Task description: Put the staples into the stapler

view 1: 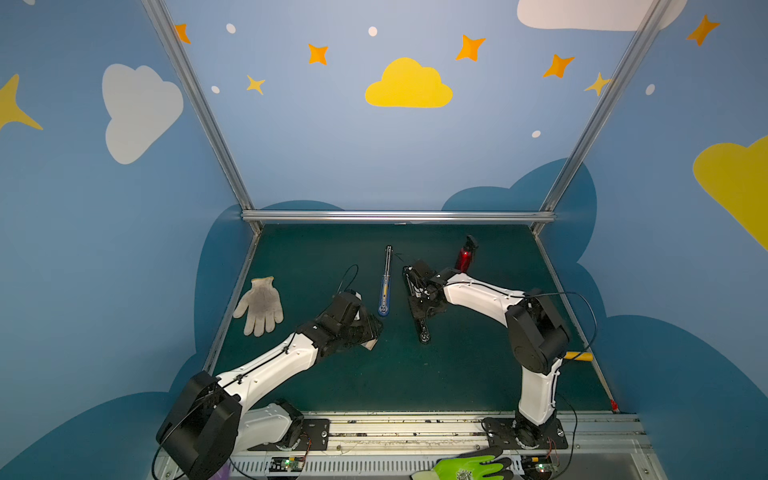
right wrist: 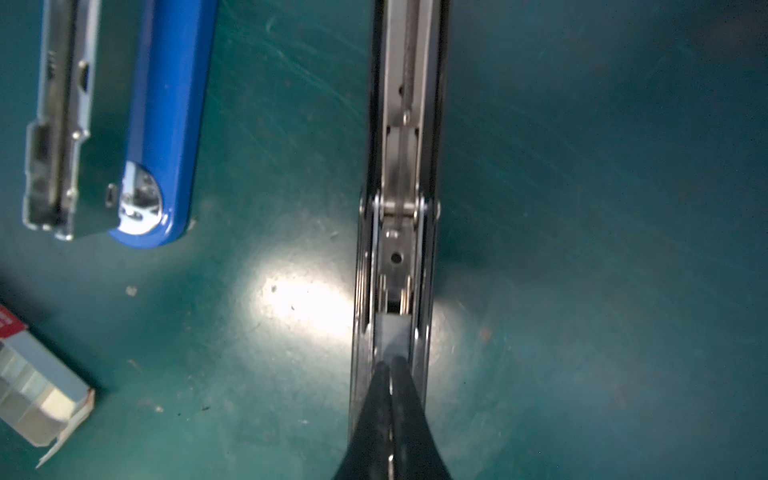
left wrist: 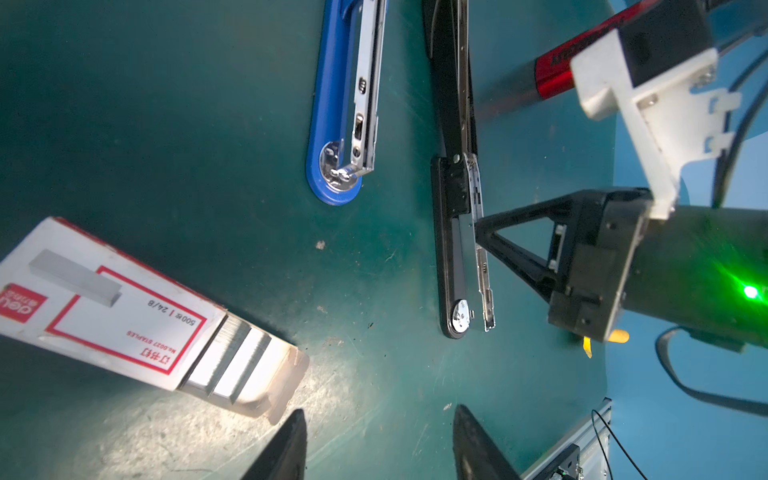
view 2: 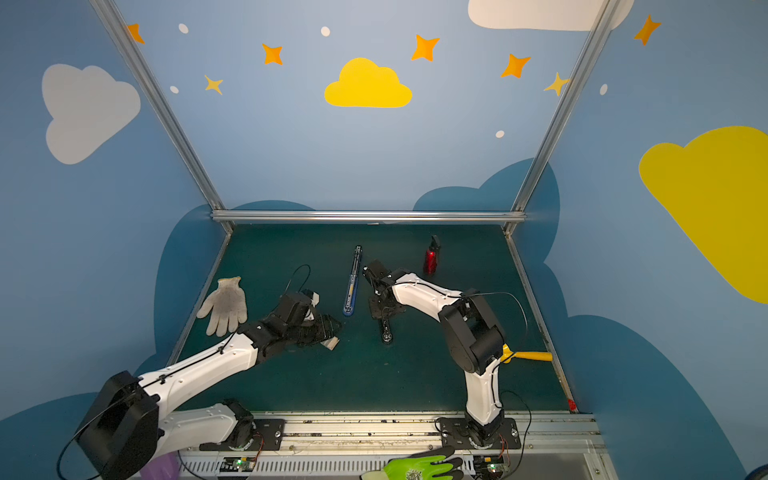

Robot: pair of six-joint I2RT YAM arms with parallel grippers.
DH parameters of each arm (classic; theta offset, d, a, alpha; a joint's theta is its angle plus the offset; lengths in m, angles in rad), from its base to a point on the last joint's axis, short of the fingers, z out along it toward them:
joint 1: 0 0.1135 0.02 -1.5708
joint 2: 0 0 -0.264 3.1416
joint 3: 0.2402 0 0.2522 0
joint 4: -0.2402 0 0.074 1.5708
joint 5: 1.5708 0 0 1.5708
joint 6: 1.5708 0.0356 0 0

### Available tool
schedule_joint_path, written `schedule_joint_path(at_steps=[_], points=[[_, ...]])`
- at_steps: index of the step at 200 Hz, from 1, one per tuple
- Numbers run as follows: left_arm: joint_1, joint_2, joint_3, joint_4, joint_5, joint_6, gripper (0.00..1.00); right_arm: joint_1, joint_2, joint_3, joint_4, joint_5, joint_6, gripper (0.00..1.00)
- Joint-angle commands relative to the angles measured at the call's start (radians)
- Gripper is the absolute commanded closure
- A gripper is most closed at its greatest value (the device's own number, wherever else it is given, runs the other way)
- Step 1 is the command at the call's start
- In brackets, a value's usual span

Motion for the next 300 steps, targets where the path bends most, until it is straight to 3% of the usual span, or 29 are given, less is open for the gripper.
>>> schedule_joint_path(at_steps=[1,77,125,182,215,300], points=[[0.001,0.011,0.02,-0.001,0.008,0.011,0.44,0.018,-0.032,-0.054,-0.051,0.009,0.024,0.93],[0.001,0.009,0.014,0.01,0.019,0.011,0.44,0.053,-0.128,-0.145,-0.068,0.007,0.054,0.94],[-0.003,0.008,0.012,0.016,0.024,0.012,0.44,0.053,-0.167,-0.109,-0.088,0.039,0.039,0.89],[-0.011,-0.017,0.006,0.004,0.009,0.006,0.44,0.024,-0.078,0.045,-0.109,0.068,-0.013,0.87],[-0.013,-0.029,0.002,-0.004,-0.001,0.005,0.44,0.004,-0.014,0.113,-0.112,0.065,-0.037,0.99],[-0.014,-0.032,-0.008,-0.003,-0.008,-0.001,0.44,-0.007,0.075,0.15,-0.111,0.031,-0.049,1.0]])
